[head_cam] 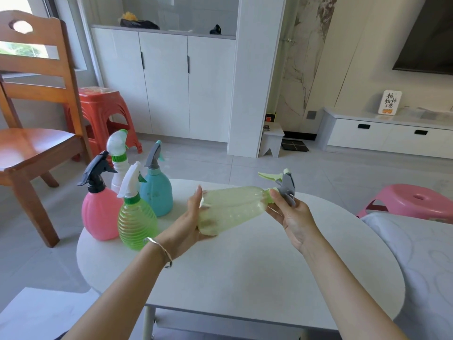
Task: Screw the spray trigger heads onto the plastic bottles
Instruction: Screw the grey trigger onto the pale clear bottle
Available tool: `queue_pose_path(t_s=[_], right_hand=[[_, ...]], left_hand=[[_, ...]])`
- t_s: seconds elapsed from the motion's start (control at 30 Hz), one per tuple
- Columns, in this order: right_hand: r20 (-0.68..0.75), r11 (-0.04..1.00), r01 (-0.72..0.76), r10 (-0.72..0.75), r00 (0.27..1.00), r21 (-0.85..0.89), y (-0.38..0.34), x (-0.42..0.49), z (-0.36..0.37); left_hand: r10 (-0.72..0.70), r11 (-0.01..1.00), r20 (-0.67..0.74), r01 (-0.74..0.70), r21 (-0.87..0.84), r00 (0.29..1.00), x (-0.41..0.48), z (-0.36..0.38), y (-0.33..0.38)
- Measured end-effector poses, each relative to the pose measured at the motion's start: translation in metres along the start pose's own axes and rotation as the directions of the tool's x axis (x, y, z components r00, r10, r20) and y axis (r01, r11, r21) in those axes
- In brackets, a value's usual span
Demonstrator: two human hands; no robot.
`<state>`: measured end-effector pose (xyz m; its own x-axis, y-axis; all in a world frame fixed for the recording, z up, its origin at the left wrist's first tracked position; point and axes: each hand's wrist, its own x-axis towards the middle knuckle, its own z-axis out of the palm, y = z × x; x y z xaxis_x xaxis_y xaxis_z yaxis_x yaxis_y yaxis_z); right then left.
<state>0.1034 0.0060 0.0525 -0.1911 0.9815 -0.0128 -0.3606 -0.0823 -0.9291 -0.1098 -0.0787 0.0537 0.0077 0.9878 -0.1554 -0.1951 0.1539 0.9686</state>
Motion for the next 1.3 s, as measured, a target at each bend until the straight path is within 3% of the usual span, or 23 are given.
queue_pose_path(t_s=[0.07,0.13,0.2,0.27,0.33,0.43,0.5,0.57,0.63,0.73,0.83,0.9,1.0,1.13,1.2,1.3], right_hand=[[0.002,1.0,-0.001,0.001,1.0,-0.022,-0.001,0.0,-0.001],[0.002,0.999,-0.015,0.015,1.0,-0.042,-0.002,0.0,-0.003],[-0.003,0.999,-0.027,0.027,1.0,-0.027,-0.002,0.0,-0.005],[0.004,0.999,-0.042,0.043,0.999,-0.028,-0.001,-0.001,-0.003],[0.003,0.998,-0.054,0.054,0.999,-0.029,0.003,-0.001,-0.002],[-0.012,0.998,-0.063,0.063,0.998,-0.011,0.006,-0.001,-0.001],[-0.028,0.998,-0.069,0.069,0.997,0.001,0.004,0.0,-0.003],[-0.035,0.997,-0.075,0.075,0.997,0.017,0.003,0.001,-0.005],[-0.015,0.997,-0.083,0.083,0.996,0.003,0.003,0.001,-0.004],[-0.006,0.996,-0.083,0.083,0.997,-0.037,0.011,-0.001,0.0],[-0.032,0.994,-0.071,0.069,0.997,-0.08,0.015,-0.001,0.0],[-0.041,0.995,-0.066,0.063,0.997,-0.073,0.013,0.001,-0.002],[-0.027,0.998,-0.063,0.063,0.998,-0.019,0.012,0.002,-0.003],[-0.015,0.996,-0.054,0.053,0.998,-0.074,0.015,0.0,0.004],[-0.026,0.993,-0.096,0.094,0.995,-0.066,0.014,0.0,0.003],[-0.098,0.973,-0.215,0.207,0.973,-0.082,0.016,-0.002,0.002]], left_hand=[[-0.069,0.978,-0.017,0.072,0.195,0.997,0.0,0.001,-0.001],[0.026,0.956,-0.06,-0.007,0.294,0.998,0.002,-0.004,0.0],[0.124,0.966,-0.044,-0.111,0.233,0.991,0.003,-0.008,0.003],[0.125,0.985,0.01,-0.126,0.118,0.992,0.005,-0.012,0.005],[0.053,0.997,0.025,-0.054,0.056,0.998,0.005,-0.012,0.004],[-0.061,0.952,-0.052,0.074,0.298,0.997,0.0,-0.007,0.005],[0.071,0.896,-0.086,-0.026,0.444,0.994,0.0,-0.007,0.006],[0.194,0.862,-0.046,-0.148,0.484,0.98,0.001,-0.014,0.006],[0.198,0.906,-0.01,-0.179,0.383,0.98,0.002,-0.021,0.006],[0.066,0.988,-0.017,-0.063,0.142,0.998,0.0,-0.019,0.007],[-0.019,0.976,-0.07,0.033,0.214,0.997,-0.001,-0.013,0.008],[0.071,0.953,-0.123,-0.031,0.301,0.99,-0.001,-0.014,0.008],[0.202,0.961,-0.033,-0.192,0.197,0.979,0.002,-0.025,0.007],[0.046,0.998,0.028,-0.047,0.051,0.999,0.0,-0.023,0.006],[0.169,0.966,-0.009,-0.163,0.198,0.986,-0.002,-0.019,0.005],[0.375,0.854,0.055,-0.368,0.368,0.926,-0.004,-0.018,0.004]])
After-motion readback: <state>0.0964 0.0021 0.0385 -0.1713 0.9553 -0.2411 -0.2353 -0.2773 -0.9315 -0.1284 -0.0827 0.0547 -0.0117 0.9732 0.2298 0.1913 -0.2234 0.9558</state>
